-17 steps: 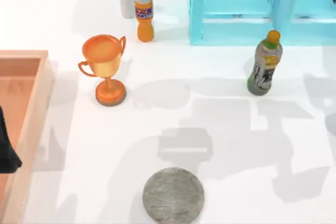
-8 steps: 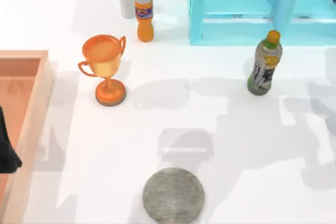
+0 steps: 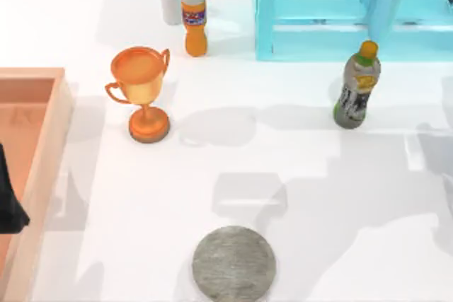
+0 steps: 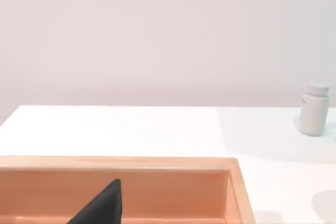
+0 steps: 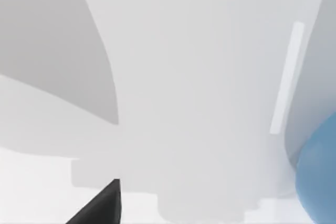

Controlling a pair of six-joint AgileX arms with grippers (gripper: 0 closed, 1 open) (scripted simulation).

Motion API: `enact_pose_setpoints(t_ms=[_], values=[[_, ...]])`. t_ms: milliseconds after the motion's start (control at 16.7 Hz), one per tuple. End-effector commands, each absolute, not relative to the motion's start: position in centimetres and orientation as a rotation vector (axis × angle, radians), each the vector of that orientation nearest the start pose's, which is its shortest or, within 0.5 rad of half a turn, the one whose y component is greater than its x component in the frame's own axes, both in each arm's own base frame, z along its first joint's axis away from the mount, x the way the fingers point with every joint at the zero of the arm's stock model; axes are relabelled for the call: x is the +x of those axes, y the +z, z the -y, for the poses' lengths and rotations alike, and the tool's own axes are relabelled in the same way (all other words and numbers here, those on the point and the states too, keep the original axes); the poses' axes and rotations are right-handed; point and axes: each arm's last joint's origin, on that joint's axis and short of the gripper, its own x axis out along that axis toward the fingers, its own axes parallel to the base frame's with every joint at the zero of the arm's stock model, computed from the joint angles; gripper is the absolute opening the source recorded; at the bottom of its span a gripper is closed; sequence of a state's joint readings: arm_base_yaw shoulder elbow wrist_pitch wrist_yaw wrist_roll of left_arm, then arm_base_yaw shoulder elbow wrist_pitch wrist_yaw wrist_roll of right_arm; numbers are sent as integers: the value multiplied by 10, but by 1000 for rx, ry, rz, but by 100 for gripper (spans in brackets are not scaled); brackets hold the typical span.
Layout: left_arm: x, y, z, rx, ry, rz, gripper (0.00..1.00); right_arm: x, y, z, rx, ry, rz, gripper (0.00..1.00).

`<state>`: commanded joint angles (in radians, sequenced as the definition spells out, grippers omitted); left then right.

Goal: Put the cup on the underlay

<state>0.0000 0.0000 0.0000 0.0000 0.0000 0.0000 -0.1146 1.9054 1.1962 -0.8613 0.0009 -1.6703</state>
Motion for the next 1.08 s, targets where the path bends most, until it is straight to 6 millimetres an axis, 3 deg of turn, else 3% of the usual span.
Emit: enact_pose_setpoints(t_ms=[60, 840, 1080], values=[[106, 160, 1, 0, 0, 0, 100, 336, 136, 36, -1202, 1202, -1214, 100], [106, 160, 1, 0, 0, 0, 100, 336, 136, 36, -1202, 1202, -1214, 2], [106, 160, 1, 0, 0, 0, 100, 336, 136, 36, -1202, 1202, -1214, 0]])
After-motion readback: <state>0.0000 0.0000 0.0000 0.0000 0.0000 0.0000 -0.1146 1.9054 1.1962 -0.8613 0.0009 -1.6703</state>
